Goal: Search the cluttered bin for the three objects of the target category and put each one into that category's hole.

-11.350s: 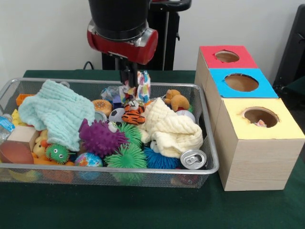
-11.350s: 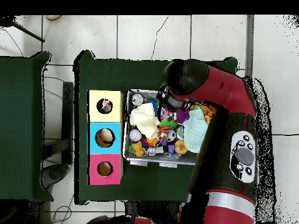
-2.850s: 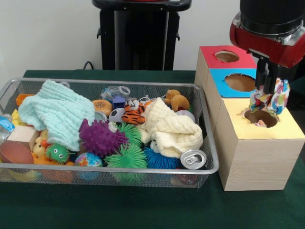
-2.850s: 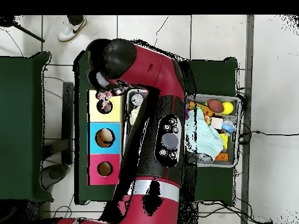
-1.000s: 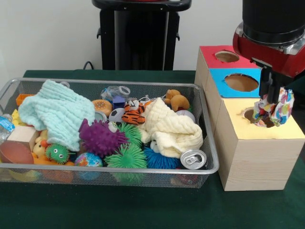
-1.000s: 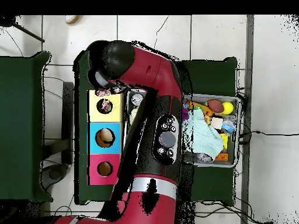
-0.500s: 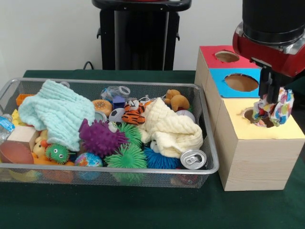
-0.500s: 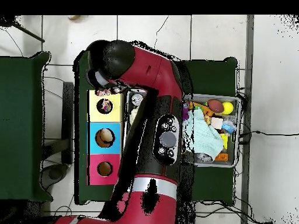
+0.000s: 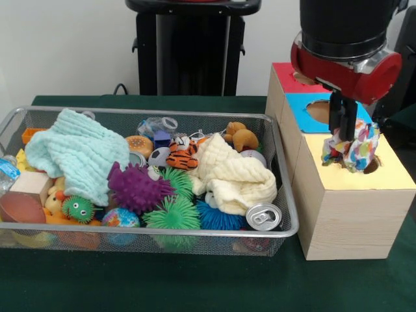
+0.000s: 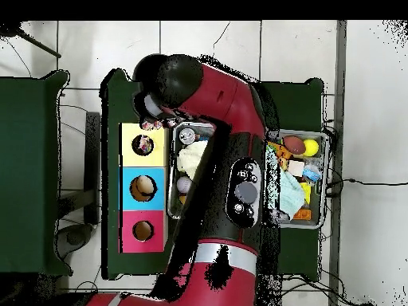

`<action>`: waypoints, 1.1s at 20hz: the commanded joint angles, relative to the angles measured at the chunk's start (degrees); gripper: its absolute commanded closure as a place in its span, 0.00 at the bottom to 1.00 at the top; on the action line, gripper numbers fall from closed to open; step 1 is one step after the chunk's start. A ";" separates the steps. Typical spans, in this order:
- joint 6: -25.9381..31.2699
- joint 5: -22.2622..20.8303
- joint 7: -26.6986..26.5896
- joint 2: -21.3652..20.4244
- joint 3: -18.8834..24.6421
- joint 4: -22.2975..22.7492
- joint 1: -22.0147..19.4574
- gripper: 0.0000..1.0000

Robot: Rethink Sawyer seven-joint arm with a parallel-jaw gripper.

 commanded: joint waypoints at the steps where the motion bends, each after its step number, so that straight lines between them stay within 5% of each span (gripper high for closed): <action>1: -3.95 -0.22 7.57 -2.73 1.96 14.92 -0.81 1.00; 10: -6.81 -1.47 5.05 -4.92 2.12 19.57 -1.31 1.00; 22: -9.85 0.11 9.56 -5.01 2.19 21.24 0.23 1.00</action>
